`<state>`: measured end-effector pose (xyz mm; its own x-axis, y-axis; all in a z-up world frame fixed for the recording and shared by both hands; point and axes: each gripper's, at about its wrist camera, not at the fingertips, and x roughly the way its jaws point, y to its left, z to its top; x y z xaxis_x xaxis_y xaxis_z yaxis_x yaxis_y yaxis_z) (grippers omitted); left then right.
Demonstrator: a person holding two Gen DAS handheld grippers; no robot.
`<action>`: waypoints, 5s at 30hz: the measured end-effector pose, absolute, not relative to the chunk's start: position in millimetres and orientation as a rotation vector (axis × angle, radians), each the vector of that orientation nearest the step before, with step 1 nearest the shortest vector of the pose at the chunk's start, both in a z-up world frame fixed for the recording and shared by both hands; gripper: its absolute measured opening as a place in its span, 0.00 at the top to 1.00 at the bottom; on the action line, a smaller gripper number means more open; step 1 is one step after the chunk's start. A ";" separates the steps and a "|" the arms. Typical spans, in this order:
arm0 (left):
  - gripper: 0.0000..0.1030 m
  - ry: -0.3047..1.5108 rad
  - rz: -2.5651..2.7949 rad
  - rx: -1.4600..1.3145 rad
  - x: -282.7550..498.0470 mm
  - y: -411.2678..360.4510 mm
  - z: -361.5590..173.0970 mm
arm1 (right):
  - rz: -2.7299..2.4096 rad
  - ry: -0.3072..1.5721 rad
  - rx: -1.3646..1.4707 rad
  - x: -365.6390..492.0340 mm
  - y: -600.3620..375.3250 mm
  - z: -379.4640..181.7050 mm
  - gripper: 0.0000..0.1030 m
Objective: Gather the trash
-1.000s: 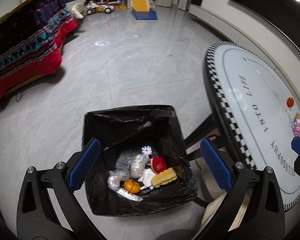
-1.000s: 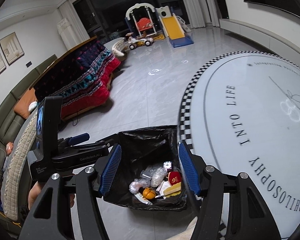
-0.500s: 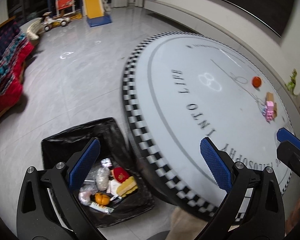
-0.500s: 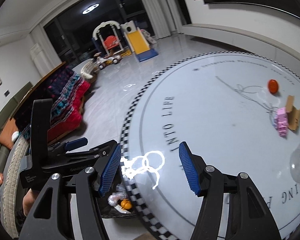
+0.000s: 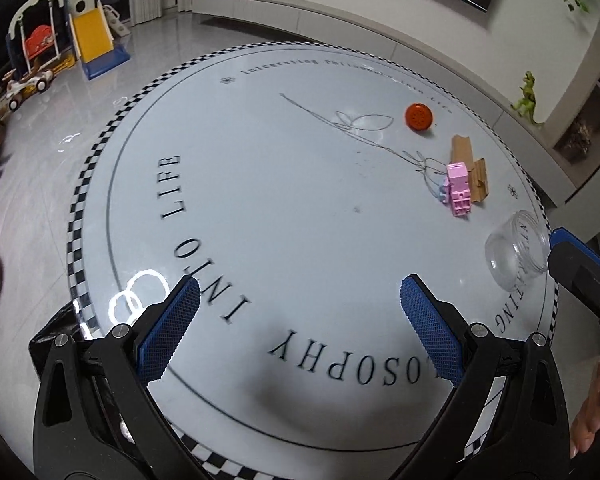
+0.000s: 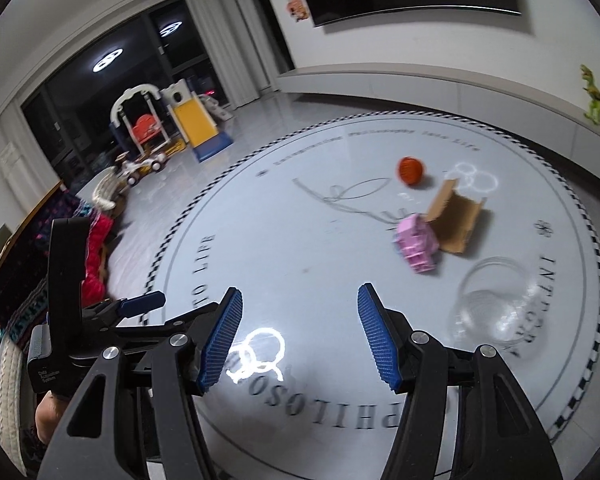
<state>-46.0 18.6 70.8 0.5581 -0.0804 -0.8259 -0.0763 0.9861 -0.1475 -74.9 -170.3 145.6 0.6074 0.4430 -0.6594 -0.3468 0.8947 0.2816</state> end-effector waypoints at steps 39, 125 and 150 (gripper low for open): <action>0.33 1.048 -0.256 -0.050 106.0 -136.3 15.3 | 0.141 0.954 0.193 -5.1 -305.7 57.4 0.79; 0.06 0.825 0.675 -0.419 -306.5 281.1 42.4 | 0.961 1.038 -0.308 -205.2 147.1 88.0 0.41; 0.05 0.838 0.494 -0.326 -239.5 223.5 70.7 | 0.896 0.978 -0.125 -161.4 74.9 126.7 0.41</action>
